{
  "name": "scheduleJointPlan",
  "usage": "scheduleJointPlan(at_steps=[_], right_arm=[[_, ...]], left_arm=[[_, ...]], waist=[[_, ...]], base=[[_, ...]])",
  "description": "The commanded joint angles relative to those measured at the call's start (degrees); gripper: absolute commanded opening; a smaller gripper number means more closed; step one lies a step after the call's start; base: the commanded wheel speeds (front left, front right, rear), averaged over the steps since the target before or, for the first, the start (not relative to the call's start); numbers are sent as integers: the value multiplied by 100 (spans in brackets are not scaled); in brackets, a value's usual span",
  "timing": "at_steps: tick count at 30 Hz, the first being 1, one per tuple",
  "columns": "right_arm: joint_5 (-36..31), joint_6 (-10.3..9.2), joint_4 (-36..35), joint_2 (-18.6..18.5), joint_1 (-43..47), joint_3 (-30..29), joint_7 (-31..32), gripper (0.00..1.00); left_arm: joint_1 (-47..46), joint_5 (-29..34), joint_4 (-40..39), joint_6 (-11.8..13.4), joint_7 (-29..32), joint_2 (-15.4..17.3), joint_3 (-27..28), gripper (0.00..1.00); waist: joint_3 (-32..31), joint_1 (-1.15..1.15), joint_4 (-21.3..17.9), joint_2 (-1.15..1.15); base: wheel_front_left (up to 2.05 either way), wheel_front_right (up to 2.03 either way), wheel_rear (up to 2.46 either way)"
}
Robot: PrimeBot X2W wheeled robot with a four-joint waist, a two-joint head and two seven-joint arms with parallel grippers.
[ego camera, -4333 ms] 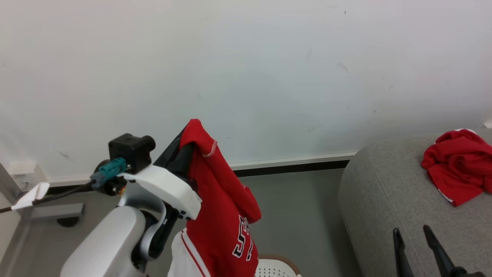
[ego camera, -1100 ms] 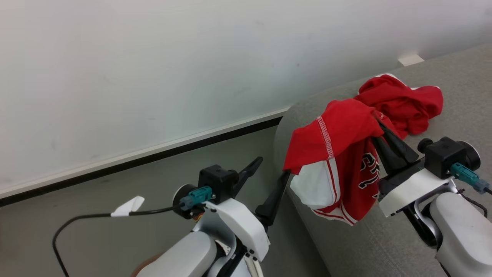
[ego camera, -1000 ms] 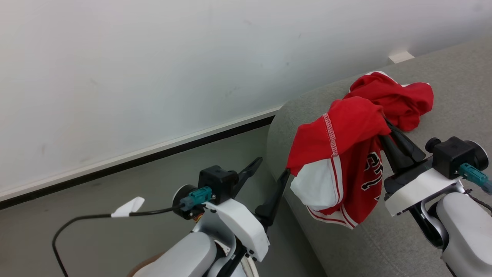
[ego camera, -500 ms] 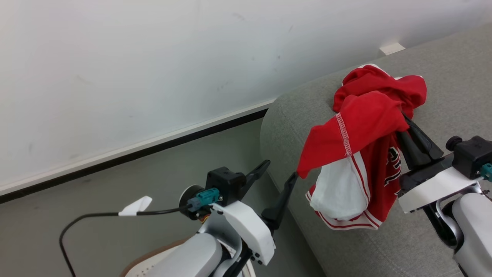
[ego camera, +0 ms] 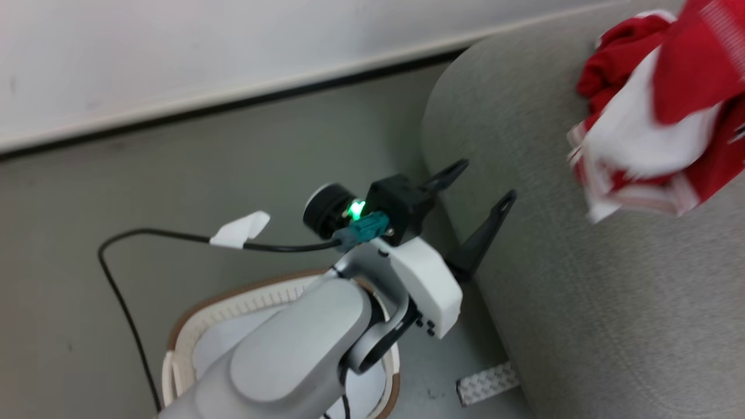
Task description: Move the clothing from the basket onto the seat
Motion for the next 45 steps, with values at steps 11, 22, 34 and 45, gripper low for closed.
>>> scheduleJointPlan(at_steps=[11,22,34,45], right_arm=[[-589,-15,1565,-1349,-1861,-1238,220,0],[-1339,-15,3912,-492,-1515,-2385,-251,100],[-1763,-15,1256,429,641,-2382,-281,100],[-2114,-15,-369,1320,2803,-1803,-283,100]], left_arm=[[-1093,419,114,-258,-26,-331,-172,100],[-927,292,273,-41,-317,-404,-183,100],[103,-53,485,259,-1131,288,323,100],[1771,-382,535,674,-1647,765,1012,100]], waist=[[2132,0,1015,0],[2254,0,1244,0],[790,0,1016,0],[-888,0,1114,0]], base=[[0,0,0],[0,0,0],[0,0,0],[0,0,0]])
